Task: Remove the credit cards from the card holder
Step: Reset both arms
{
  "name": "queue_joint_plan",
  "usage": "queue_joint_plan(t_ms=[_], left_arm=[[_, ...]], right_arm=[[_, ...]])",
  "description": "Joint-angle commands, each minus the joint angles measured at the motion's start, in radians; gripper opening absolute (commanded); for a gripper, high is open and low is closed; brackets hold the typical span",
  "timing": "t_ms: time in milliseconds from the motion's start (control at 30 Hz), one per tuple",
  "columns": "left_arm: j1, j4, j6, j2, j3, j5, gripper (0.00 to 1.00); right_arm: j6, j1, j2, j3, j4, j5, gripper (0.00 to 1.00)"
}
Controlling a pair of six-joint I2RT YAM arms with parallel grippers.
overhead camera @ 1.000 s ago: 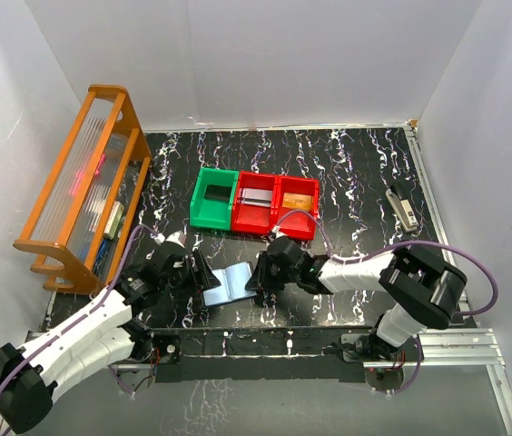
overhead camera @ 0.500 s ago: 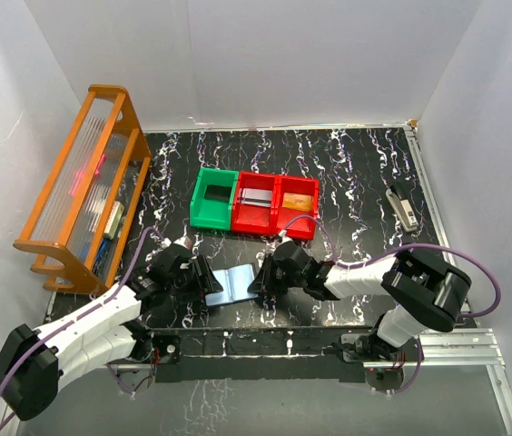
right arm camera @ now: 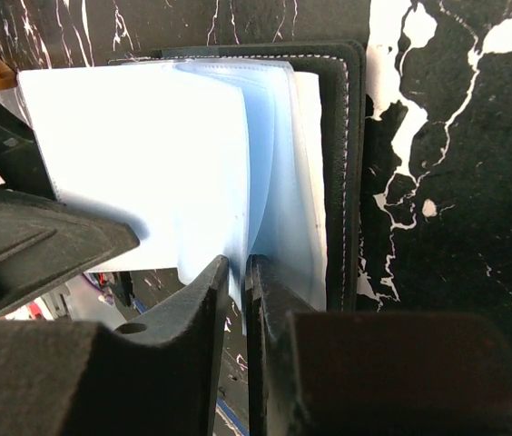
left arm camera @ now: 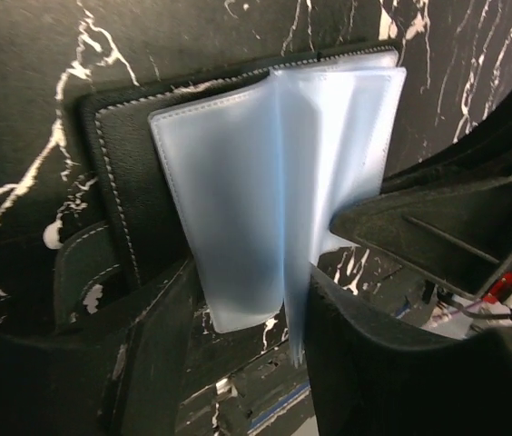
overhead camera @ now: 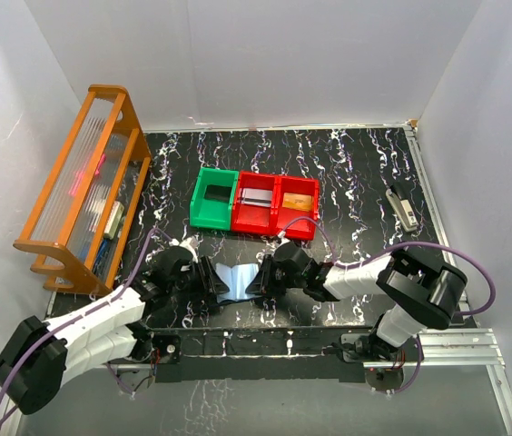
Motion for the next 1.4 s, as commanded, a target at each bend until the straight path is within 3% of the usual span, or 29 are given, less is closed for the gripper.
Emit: queue_joint_plan(t_ms=[0, 233, 500, 700, 833, 1000, 1100, 1233, 1367], left_arm=[[-0.002, 0.122, -0.028, -0.009, -0.026, 0.106, 0.43], [-0.002, 0.246, -0.061, -0.01, -0.049, 0.147, 0.33], [-0.003, 0.024, 0.0, 0.016, 0.019, 0.059, 0.0], [-0.002, -0.001, 0.061, -0.024, 0.047, 0.087, 0.0], [-0.002, -0.087, 0.133, 0.005, 0.105, 0.106, 0.0], [-0.002, -0.213, 0.205, -0.006, 0.182, 0.075, 0.22], [-0.002, -0.343, 0.181, -0.031, 0.24, -0.061, 0.51], [-0.002, -0.49, 0.146, -0.09, 0.321, -0.21, 0.65], [-0.002, -0.567, 0.187, -0.16, 0.409, -0.308, 0.88]], right_arm=[[0.007, 0.002, 0.02, -0.029, 0.026, 0.005, 0.13], [0.01, 0.002, 0.032, -0.037, 0.041, 0.0, 0.13], [-0.017, 0.003, -0.044, -0.011, -0.024, 0.025, 0.13], [-0.028, 0.003, -0.186, -0.02, -0.063, 0.041, 0.14], [-0.052, -0.003, -0.285, -0.003, -0.225, 0.166, 0.26], [-0.091, -0.021, -0.43, 0.027, -0.393, 0.318, 0.44], [-0.144, -0.022, -0.488, 0.032, -0.361, 0.317, 0.45], [-0.226, -0.022, -0.502, 0.092, -0.412, 0.35, 0.47], [-0.312, -0.022, -0.537, 0.157, -0.482, 0.522, 0.66]])
